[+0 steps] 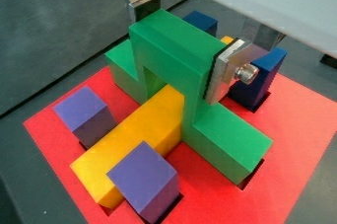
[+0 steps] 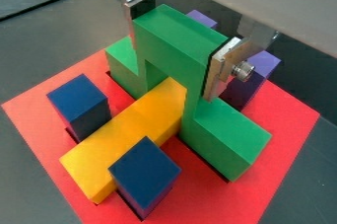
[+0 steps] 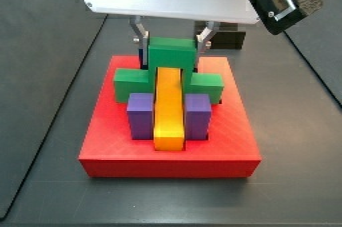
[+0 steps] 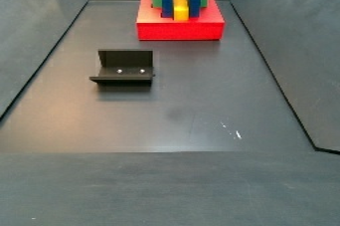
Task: Pick up the green object. Move up. Place the green object on the fixture. Regrasp the green object. Move to above the board. Insert the green object.
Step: Insert the green object.
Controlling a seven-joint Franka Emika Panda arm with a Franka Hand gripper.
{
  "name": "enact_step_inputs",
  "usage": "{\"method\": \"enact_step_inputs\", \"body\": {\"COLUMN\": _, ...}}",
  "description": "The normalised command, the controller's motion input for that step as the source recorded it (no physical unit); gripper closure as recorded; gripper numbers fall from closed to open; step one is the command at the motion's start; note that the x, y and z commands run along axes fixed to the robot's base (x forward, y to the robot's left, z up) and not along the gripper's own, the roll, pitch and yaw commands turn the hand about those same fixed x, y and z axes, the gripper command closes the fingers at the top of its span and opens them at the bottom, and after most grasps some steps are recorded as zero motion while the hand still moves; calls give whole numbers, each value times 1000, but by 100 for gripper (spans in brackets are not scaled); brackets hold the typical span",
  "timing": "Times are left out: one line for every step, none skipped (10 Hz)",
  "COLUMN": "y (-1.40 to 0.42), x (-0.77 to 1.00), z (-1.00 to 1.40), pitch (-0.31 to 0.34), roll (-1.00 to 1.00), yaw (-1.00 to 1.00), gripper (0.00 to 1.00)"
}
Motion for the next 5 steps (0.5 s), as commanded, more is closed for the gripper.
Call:
{"method": "enact_step_inputs", "body": {"y": 0, "x": 40, "z": 77, "pitch": 0, "roll": 166, "yaw": 103, "gripper": 100}}
{"method": "enact_step_inputs", "body": {"y": -14, "x": 0, "z": 77, "pitch": 0, "roll": 211, "yaw": 123, "gripper": 100}}
{"method": "enact_step_inputs", "body": {"y": -43, "x": 0, "z": 0, "pitch": 0, "roll": 196, "yaw": 134, "gripper": 100}}
{"method": "enact_step_inputs", "body": {"y": -63, "x": 0, "z": -49, "pitch": 0, "roll": 141, "yaw": 123, "gripper": 100}}
{"method": "enact_step_inputs", "body": {"y": -46, "x": 0, "z": -134, "pitch": 0, "roll": 89, "yaw": 94, "gripper": 100}}
